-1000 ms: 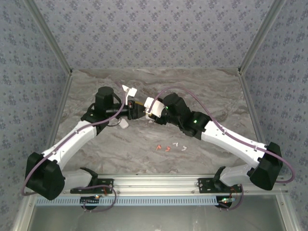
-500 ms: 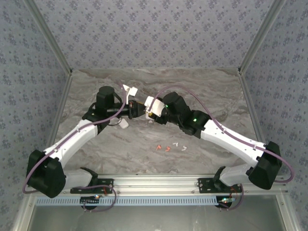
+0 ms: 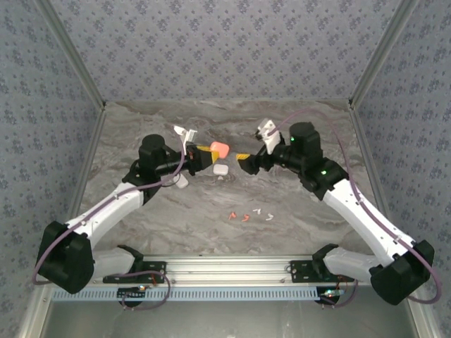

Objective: Insert wireless bluetooth earbuds into charging case

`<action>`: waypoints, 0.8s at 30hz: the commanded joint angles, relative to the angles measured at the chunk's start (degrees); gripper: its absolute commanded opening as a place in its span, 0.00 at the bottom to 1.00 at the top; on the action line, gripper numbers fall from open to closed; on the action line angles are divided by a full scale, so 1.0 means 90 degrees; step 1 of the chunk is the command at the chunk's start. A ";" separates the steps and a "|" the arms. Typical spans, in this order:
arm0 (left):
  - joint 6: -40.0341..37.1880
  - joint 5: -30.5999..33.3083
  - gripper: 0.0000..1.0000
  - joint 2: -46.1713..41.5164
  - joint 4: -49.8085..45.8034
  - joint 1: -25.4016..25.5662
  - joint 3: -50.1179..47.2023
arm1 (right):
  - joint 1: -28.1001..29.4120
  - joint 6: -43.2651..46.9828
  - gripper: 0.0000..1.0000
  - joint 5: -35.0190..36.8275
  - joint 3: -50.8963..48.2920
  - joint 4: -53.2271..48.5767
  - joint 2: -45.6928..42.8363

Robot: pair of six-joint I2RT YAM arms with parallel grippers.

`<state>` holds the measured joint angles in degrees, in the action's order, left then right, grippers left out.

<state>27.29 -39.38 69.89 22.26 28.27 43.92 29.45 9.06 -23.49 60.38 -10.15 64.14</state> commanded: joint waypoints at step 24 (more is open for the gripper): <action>-0.0913 0.0411 0.00 -0.0418 0.1515 0.0567 -0.0379 | -0.0069 -0.1636 0.78 -0.0931 0.0135 0.1021 0.0820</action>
<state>20.49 -35.05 67.05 34.15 32.82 39.92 28.91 -4.75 -33.39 59.22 -2.09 71.16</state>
